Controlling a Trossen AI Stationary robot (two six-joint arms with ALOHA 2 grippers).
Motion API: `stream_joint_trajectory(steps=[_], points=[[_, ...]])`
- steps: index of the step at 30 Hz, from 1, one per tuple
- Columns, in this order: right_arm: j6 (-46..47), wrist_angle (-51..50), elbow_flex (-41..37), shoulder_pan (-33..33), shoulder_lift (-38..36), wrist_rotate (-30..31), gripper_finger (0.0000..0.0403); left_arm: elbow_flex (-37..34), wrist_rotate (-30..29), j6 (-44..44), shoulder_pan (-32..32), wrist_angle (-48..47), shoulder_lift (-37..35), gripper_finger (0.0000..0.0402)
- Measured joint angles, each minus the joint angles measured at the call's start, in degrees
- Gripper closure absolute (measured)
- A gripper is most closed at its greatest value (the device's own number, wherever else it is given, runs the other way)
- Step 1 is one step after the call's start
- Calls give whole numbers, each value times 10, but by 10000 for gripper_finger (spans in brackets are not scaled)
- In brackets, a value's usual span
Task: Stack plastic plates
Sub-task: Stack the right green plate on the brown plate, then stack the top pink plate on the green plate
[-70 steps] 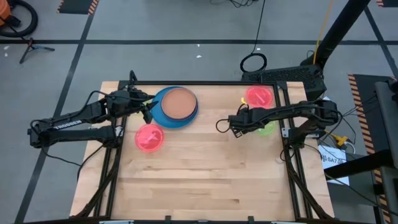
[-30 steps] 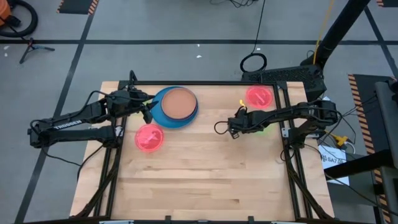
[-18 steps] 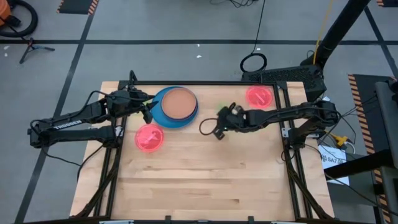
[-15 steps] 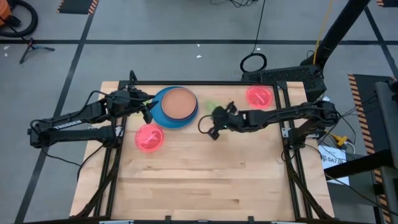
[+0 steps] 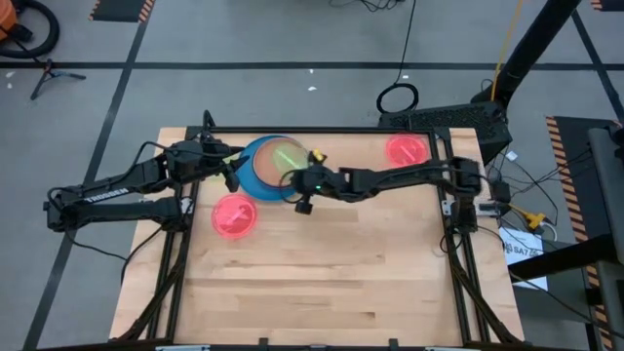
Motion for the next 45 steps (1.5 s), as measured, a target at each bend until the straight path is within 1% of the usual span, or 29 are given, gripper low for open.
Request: stream_joint_trajectory(steps=[3, 6, 9, 12, 20, 25, 30, 35, 41, 45], points=[[-46, -28, 55, -3, 40, 0, 403, 0, 0, 0, 0, 0, 0, 252], [-73, -54, 93, -7, 73, 1, 403, 0, 0, 5, 0, 0, 0, 252], [-81, -60, 117, -11, 98, 1, 400, 0, 0, 5, 0, 0, 0, 252], [-81, -59, 128, -14, 112, 1, 388, 0, 0, 4, 0, 0, 0, 252], [-60, -58, 129, -16, 112, 1, 335, 0, 0, -5, 0, -12, 0, 252], [-28, -61, 129, -15, 111, 3, 316, 0, 0, -8, 0, -19, 0, 252], [17, -66, 129, -3, 104, 3, 312, 0, 0, -10, 0, -14, 0, 252], [42, -105, 129, 22, 93, 2, 312, 0, 0, -28, 0, -18, 0, 252], [27, -131, 129, 70, 84, 9, 315, 0, 0, -66, 0, -48, 0, 252], [3, -149, 128, 102, 76, 36, 324, 0, 3, -94, -11, -67, 0, 252]])
